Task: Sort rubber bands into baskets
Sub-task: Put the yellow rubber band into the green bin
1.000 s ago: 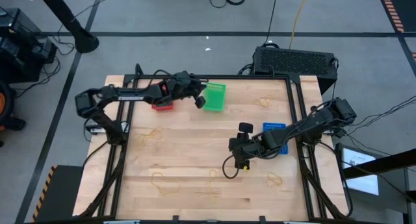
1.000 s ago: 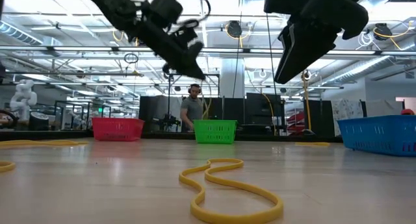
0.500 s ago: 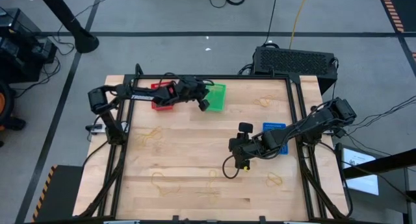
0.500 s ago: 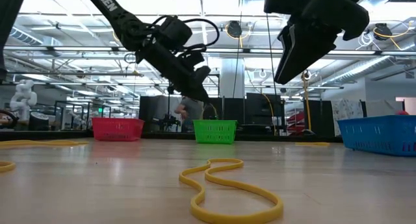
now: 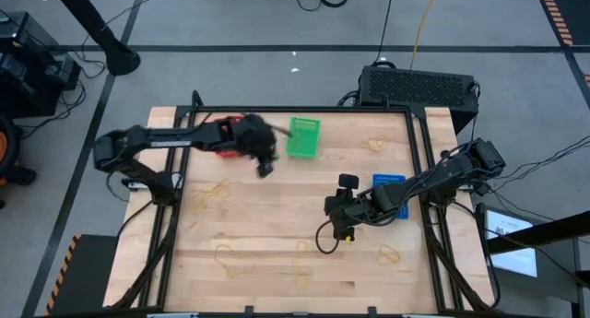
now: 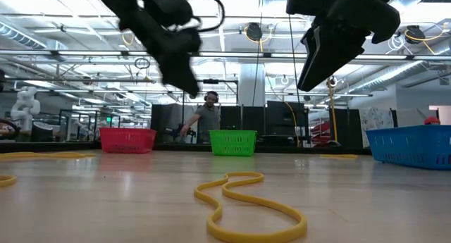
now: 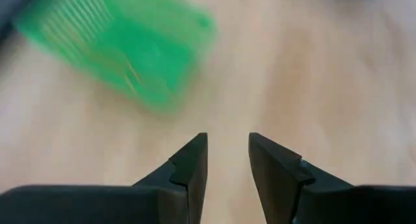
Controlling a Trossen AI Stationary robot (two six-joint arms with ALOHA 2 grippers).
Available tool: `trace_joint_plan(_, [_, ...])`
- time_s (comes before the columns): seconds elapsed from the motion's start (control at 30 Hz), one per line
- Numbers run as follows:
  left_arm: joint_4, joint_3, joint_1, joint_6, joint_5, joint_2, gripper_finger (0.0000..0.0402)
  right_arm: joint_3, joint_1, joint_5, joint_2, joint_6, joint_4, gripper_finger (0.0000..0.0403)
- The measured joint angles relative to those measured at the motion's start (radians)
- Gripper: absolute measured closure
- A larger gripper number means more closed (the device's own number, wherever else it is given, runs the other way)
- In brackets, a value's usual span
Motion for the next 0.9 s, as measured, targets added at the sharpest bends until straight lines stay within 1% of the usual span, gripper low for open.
trace_joint_plan(0.07, [-0.182, 0.000, -0.046, -0.005, 0.017, -0.059, 0.0281, 0.000, 0.000, 0.000, 0.000, 0.001, 0.000, 0.0250])
trace_joint_plan(0.13, [-0.333, -0.006, -0.109, -0.040, -0.002, -0.110, 0.0281, 0.000, 0.000, 0.000, 0.000, 0.003, 0.001, 0.0250])
trace_joint_plan(0.2, [-0.441, -0.032, -0.178, -0.105, -0.055, -0.158, 0.0281, 0.000, 0.000, 0.000, 0.000, 0.018, 0.003, 0.0250])
trace_joint_plan(0.33, [-0.555, -0.113, -0.307, -0.270, -0.194, -0.230, 0.0281, 0.000, 0.000, 0.000, 0.000, 0.045, 0.009, 0.0250])
trace_joint_plan(0.43, [-0.575, -0.193, -0.377, -0.383, -0.238, -0.259, 0.0281, 0.000, 0.000, 0.000, 0.000, 0.057, 0.023, 0.0250])
trace_joint_plan(0.57, [-0.572, -0.296, -0.422, -0.481, -0.264, -0.262, 0.0281, 0.000, 0.000, 0.000, 0.000, 0.062, 0.058, 0.0250])
trace_joint_plan(0.63, [-0.567, -0.339, -0.426, -0.498, -0.303, -0.258, 0.0281, 0.000, 0.000, 0.000, 0.000, 0.060, 0.068, 0.0250])
trace_joint_plan(0.73, [-0.556, -0.391, -0.422, -0.509, -0.404, -0.256, 0.0281, 0.000, 0.000, 0.000, 0.000, 0.046, 0.078, 0.0250])
trace_joint_plan(0.9, [-0.502, -0.419, -0.402, -0.568, -0.423, -0.257, 0.0281, 0.000, 0.000, 0.000, 0.000, 0.042, 0.086, 0.0250])
